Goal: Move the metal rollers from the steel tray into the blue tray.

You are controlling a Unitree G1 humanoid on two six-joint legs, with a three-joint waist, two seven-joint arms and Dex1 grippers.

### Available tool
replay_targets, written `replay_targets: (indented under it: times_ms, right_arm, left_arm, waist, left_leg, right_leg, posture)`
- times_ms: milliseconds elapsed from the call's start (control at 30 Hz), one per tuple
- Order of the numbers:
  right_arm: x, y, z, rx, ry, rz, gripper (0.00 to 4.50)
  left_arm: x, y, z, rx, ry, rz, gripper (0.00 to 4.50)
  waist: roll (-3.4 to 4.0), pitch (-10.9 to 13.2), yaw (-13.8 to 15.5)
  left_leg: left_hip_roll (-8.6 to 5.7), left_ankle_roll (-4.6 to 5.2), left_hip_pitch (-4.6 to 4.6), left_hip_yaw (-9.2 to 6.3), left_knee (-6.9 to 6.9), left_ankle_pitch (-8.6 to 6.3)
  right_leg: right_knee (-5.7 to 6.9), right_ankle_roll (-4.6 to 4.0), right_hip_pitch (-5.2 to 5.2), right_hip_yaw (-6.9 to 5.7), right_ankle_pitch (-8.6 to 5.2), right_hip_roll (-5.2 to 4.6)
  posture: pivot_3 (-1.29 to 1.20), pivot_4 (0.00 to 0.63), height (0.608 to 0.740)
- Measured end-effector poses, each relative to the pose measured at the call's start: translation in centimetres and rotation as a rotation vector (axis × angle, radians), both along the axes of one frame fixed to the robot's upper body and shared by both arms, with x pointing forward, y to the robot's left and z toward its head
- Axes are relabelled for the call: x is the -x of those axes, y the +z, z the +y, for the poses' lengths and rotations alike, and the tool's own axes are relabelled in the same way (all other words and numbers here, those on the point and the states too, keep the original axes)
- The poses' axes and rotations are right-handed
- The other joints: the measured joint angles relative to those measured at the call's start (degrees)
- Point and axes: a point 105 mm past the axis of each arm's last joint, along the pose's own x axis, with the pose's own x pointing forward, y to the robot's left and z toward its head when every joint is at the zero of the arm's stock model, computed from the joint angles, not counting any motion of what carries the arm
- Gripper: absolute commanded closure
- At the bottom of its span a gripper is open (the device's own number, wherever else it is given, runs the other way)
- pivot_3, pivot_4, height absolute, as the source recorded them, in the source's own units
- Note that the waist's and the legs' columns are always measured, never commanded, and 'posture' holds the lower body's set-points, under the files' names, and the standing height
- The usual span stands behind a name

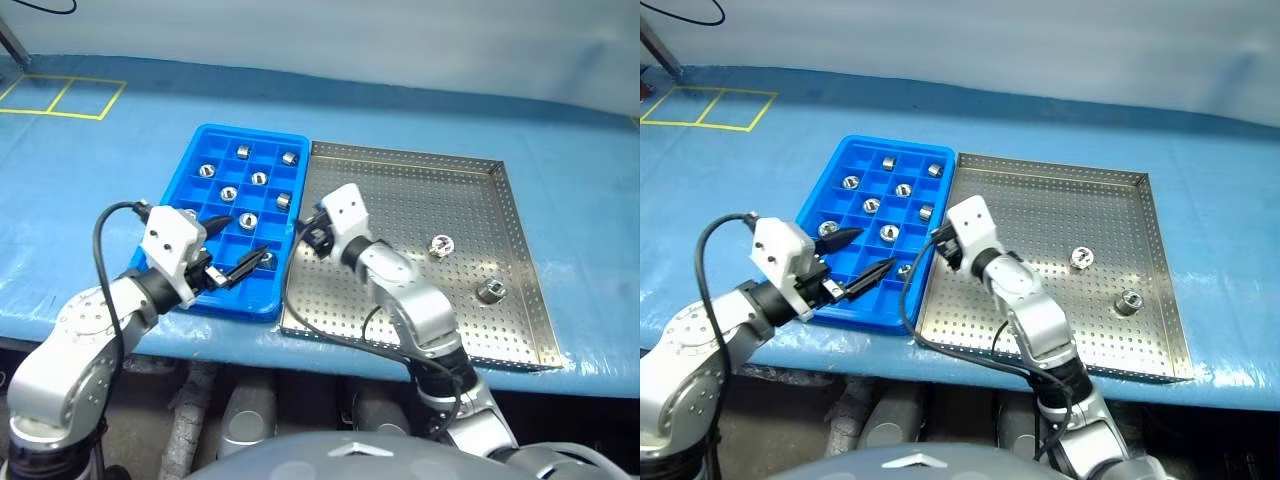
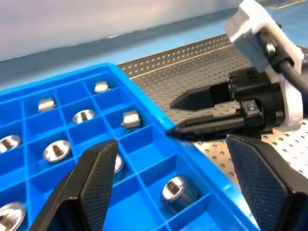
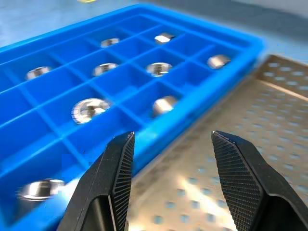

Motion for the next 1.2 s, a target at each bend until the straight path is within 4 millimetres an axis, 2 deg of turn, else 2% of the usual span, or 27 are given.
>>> replay_targets:
  times_ms: [100,233,300,433,600,700,800,967,1067,1200]
  right_arm:
    - [0.9,-0.9,-5.0,0.036,-0.175,0.019,1.79]
    - [2.5,-2.0,-9.6,0.1,-0.328,0.065,1.79]
    - [3.5,-2.4,-11.0,0.117,-0.386,0.087,1.79]
    - [4.4,-2.7,-12.6,0.113,-0.479,0.112,1.79]
    - [5.7,-3.2,-14.7,0.12,-0.6,0.14,1.79]
    - [6.7,-3.3,-16.2,0.11,-0.673,0.158,1.79]
    - [7.4,-3.7,-17.0,0.107,-0.702,0.179,1.79]
    - [7.4,-4.2,-16.5,0.075,-0.678,0.205,1.79]
    - [7.0,-5.0,-16.0,0.058,-0.659,0.238,1.79]
    - [5.9,-5.0,-15.5,0.035,-0.637,0.23,1.79]
  left_arm:
    - [-1.0,0.3,-1.7,0.015,-0.094,-0.01,0.51]
    - [-2.3,0.1,-3.9,0.032,-0.19,-0.001,0.51]
    - [-3.0,0.0,-5.0,0.039,-0.232,0.004,0.51]
    - [-4.3,-0.9,-6.9,0.035,-0.275,0.038,0.51]
    - [-4.2,-1.9,-8.7,0.015,-0.362,0.072,0.51]
    - [-4.2,-2.1,-8.8,0.014,-0.372,0.081,0.51]
    - [-4.1,-2.2,-8.8,0.012,-0.38,0.087,0.51]
    - [-4.1,-2.3,-8.8,0.006,-0.384,0.085,0.51]
    - [-4.0,-2.3,-8.9,0.005,-0.39,0.086,0.51]
    - [-4.0,-2.4,-8.8,0.003,-0.39,0.088,0.51]
  waist:
    - [0.03,0.0,-1.18]
    - [0.04,0.01,-4.25]
    - [0.05,0.01,-5.84]
    - [0.05,0.0,-8.07]
    - [0.06,0.0,-9.34]
    - [0.06,0.0,-9.57]
    - [0.06,0.0,-10.0]
    - [0.07,-0.01,-10.84]
    - [0.07,0.0,-10.98]
    - [0.07,-0.01,-10.91]
  left_leg:
    - [-0.03,0.0,-0.02,0.0,-0.02,-0.01]
    - [0.01,0.01,0.0,0.05,-0.02,-0.01]
    - [0.03,0.01,0.05,0.06,-0.02,-0.01]
    - [0.03,0.02,0.07,0.07,0.0,0.0]
    - [0.01,0.03,0.05,0.1,0.0,-0.01]
    - [0.01,0.03,0.06,0.1,0.0,-0.01]
    - [0.02,0.03,0.06,0.11,0.03,-0.01]
    - [0.01,0.04,0.08,0.14,0.07,0.0]
    - [0.01,0.04,0.08,0.15,0.07,0.0]
    - [0.0,0.04,0.08,0.16,0.06,0.0]
  right_leg:
    - [-0.01,0.0,0.01,0.01,0.0,-0.02]
    - [0.01,0.06,0.0,0.07,0.01,0.04]
    - [0.05,0.08,0.0,0.11,0.01,0.08]
    - [0.1,0.12,0.0,0.15,0.02,0.11]
    - [0.1,0.15,-0.02,0.22,0.04,0.09]
    - [0.1,0.15,-0.02,0.22,0.03,0.09]
    - [0.1,0.18,0.0,0.23,0.04,0.09]
    - [0.11,0.24,0.02,0.28,0.08,0.09]
    - [0.11,0.24,0.01,0.3,0.08,0.09]
    - [0.1,0.25,0.01,0.31,0.08,0.09]
  posture:
    - [0.01,0.15,0.74]
    - [-0.07,0.15,0.74]
    - [-0.1,0.15,0.74]
    - [-0.13,0.15,0.74]
    - [-0.16,0.15,0.74]
    - [-0.17,0.15,0.74]
    - [-0.17,0.15,0.74]
    - [-0.16,0.15,0.74]
    - [-0.16,0.15,0.74]
    - [-0.13,0.15,0.74]
